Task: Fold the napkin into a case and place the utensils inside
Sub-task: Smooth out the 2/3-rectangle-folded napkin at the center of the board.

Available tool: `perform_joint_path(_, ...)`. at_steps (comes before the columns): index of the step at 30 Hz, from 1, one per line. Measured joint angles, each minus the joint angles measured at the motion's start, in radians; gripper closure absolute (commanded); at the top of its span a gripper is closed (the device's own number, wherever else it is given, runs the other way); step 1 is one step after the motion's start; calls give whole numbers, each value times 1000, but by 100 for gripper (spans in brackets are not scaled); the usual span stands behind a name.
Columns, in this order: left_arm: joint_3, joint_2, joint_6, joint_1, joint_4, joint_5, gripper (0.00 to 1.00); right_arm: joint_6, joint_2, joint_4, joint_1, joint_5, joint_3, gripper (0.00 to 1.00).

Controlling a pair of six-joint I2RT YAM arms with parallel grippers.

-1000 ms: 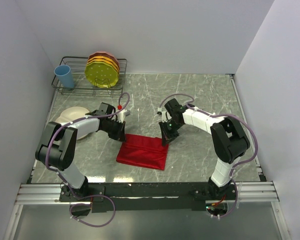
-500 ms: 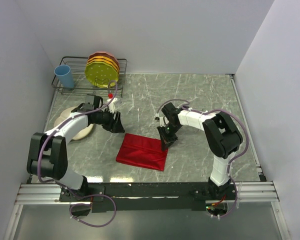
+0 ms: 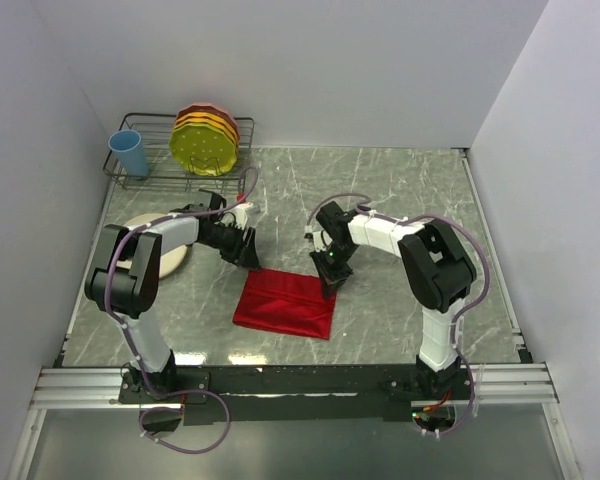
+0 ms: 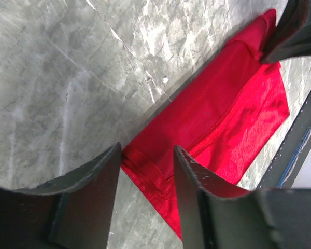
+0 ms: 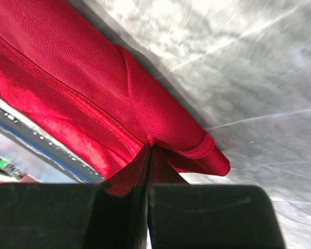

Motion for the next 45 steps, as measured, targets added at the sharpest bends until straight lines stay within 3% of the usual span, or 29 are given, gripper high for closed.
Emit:
perform_joint_path(7, 0, 0, -8, 25, -16, 4, 65, -72, 54, -45, 0, 70, 109, 100)
perform_joint_path(13, -39, -13, -39, 90, -3, 9, 63, -143, 69, -43, 0, 124, 154, 100)
perform_joint_path(16, -102, -91, -81, 147, 34, 29, 64, -170, 66, -43, 0, 128, 154, 100)
perform_joint_path(20, -131, -243, -206, 160, 126, 99, 66, -205, 47, -31, 6, 143, 135, 100)
perform_joint_path(25, -160, -287, -431, 53, 345, 141, 71, -236, 26, -4, 18, 156, 105, 100)
perform_joint_path(30, -223, -184, -682, -60, 557, 145, 78, -260, 7, 27, 19, 157, 77, 100)
perform_joint_path(36, -225, -15, -909, -131, 745, 136, 78, -274, -27, 79, 21, 157, 30, 100)
perform_joint_path(41, -206, 95, -1033, -163, 853, 128, 76, -276, -39, 101, 23, 157, 11, 100)
perform_joint_path(45, -181, 173, -1045, -164, 850, 115, 72, -272, -47, 116, 23, 158, -2, 100)
